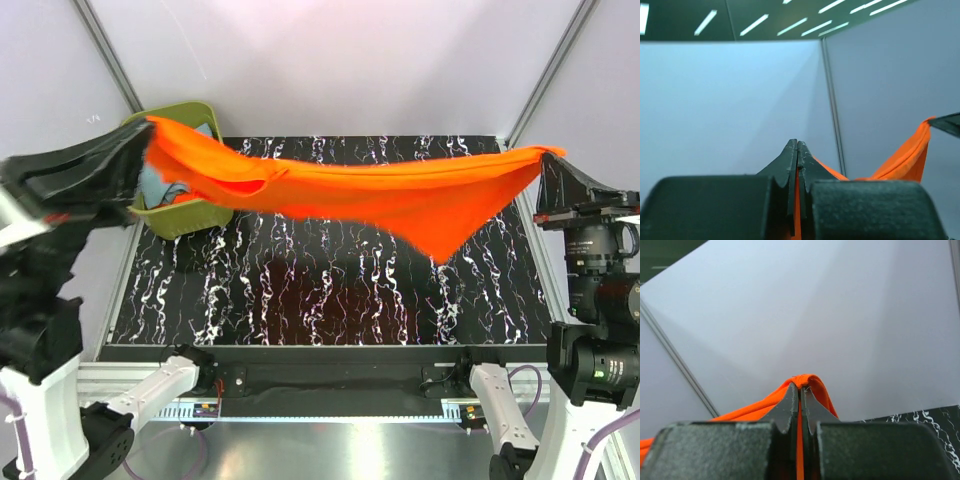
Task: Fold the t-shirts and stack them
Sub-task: Flatten the tshirt out
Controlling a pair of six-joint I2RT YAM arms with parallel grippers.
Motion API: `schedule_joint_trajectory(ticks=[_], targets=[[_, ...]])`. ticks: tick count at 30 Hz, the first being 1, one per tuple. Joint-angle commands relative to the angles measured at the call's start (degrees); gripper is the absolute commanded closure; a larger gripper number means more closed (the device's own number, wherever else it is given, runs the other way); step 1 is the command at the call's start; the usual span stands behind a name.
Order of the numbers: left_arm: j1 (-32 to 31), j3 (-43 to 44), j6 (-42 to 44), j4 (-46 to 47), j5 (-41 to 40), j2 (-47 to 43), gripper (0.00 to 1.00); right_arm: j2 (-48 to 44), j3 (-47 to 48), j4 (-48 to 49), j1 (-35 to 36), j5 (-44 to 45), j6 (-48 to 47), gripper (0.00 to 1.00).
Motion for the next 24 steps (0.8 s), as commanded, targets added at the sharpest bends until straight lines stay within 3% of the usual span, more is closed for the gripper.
schedule_joint_trajectory(ticks=[1,8,14,18,21,24], targets=[[-0.4,2.0,-1.5,1.8,2.9,2.3,1.00,1.7,0.4,2.6,0.0,-2.2,1.2,1.00],[-0.4,-2.5,-0.2,4.6,-1.8,9.7,1.00,3.7,-5.6,2.7,0.0,1.8,1.4,1.00],[-0.4,-17.1,4.5,10.8,-11.5,19.6,1.00,8.5,-16.2,4.4,0.0,8.9,0.1,1.00],[-0.4,-24.3,5.9,20.2,-14.4,29.7,1.00,16.8,-24.8,11.5,0.0,13.4,-3.0,1.00],[0.2,-21.8,5.5,22.6,-15.3,41.2,1.00,26.3,-27.2,18.0,-0.1,16.5,-6.7,1.00],[1.2,-12.6,3.6,20.5,-13.0,54.0,1.00,37.2,-25.3,23.9,-0.2,16.6,-10.5,1.00]])
